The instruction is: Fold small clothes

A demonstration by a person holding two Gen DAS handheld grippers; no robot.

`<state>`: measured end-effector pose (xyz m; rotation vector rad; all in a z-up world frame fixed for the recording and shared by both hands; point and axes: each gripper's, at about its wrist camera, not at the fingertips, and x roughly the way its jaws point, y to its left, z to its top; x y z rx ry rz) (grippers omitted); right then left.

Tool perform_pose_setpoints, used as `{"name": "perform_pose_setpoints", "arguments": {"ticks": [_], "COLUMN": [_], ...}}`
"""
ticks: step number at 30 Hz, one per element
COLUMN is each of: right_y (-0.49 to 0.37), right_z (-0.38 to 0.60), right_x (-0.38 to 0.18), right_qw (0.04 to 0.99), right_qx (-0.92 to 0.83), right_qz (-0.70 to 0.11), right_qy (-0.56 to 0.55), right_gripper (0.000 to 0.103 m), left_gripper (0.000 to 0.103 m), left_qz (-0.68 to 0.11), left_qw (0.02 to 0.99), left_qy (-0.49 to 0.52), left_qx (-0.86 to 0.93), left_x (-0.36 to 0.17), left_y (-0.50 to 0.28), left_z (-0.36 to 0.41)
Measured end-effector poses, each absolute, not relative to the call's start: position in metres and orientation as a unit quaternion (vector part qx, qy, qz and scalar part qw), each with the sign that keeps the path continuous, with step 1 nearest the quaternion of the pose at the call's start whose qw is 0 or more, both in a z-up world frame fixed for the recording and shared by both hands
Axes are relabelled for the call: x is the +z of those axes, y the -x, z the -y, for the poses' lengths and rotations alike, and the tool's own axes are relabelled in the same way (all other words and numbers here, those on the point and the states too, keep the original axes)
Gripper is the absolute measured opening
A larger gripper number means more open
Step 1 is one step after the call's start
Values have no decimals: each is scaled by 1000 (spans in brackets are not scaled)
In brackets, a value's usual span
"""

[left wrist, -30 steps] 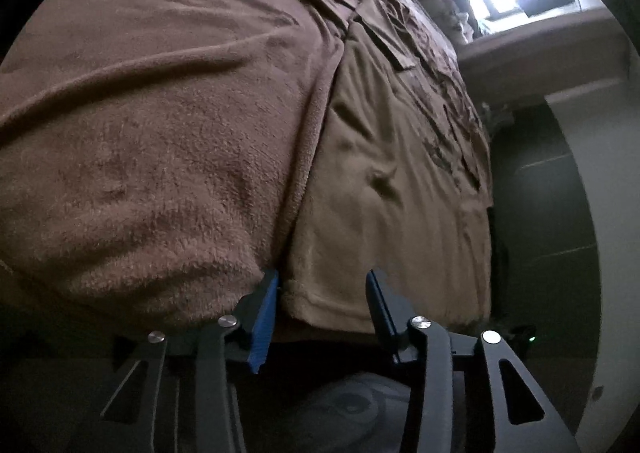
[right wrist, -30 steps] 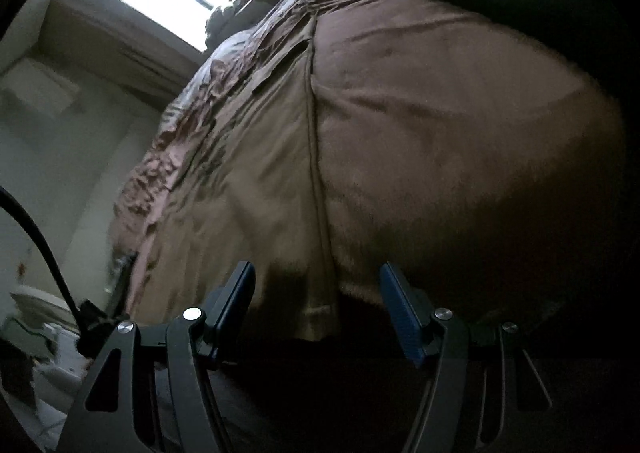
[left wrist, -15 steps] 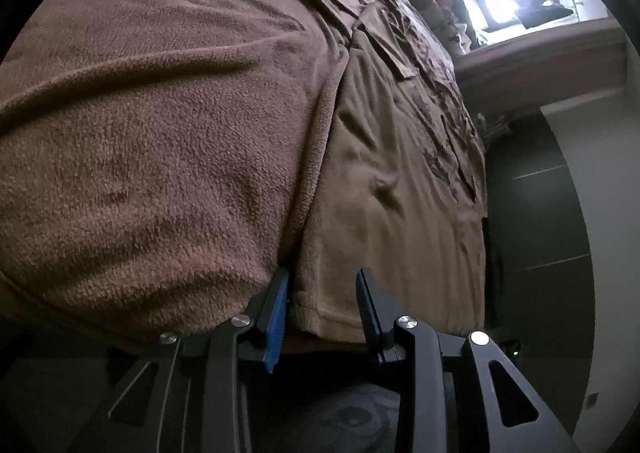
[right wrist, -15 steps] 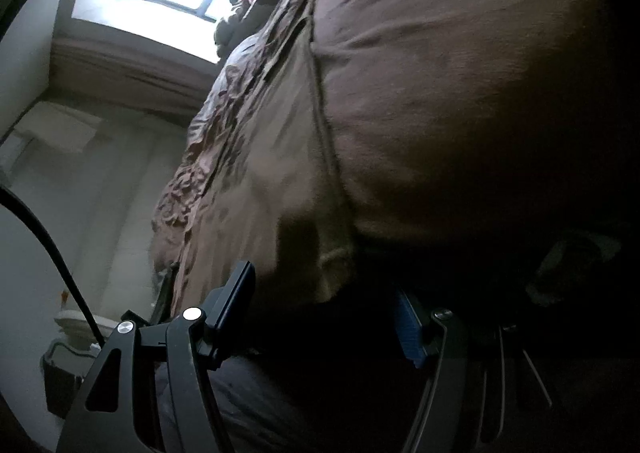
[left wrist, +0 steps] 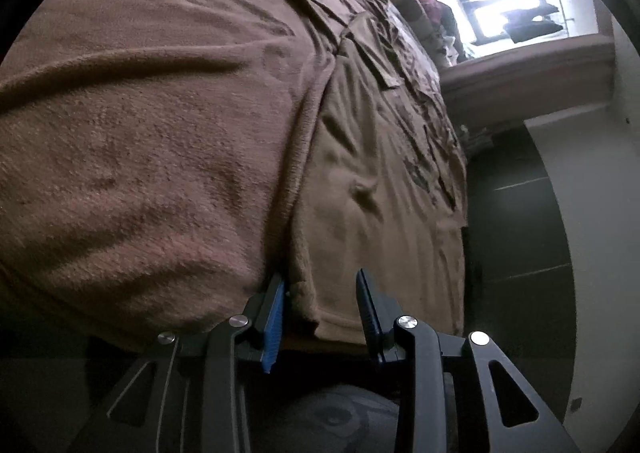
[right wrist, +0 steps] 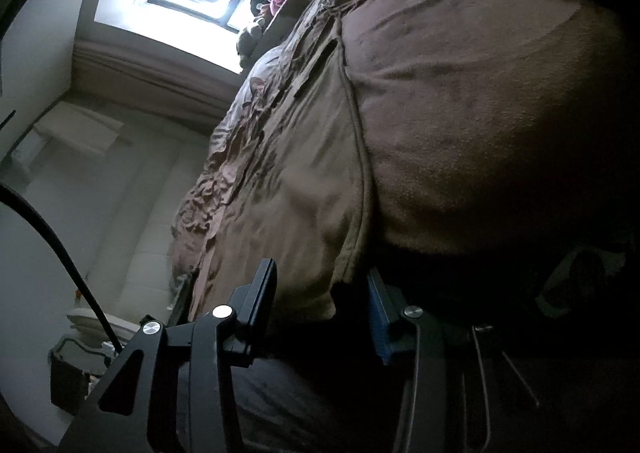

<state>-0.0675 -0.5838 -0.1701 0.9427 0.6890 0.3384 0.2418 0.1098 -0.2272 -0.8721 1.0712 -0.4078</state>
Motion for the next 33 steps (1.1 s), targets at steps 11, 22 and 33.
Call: {"name": "perform_pose_setpoints", "arguments": {"ticks": [11, 22, 33], "right_y": [46, 39, 52], "right_z": [565, 552, 544], "right_x": [-156, -134, -100], "right_qw": [837, 838, 848], "right_qx": [117, 61, 33], "right_qz": [-342, -354, -323], "right_qy": [-410, -411, -420], "right_gripper": [39, 5, 3], "left_gripper": [35, 6, 5], "left_qz": [-492, -495, -456], "left_qw": [760, 761, 766], "left_qy": [394, 397, 425], "left_qx": [-157, -134, -158], "left_x": [-232, -240, -220], "left_y": [-250, -251, -242], "left_z": [-108, -112, -122]}}
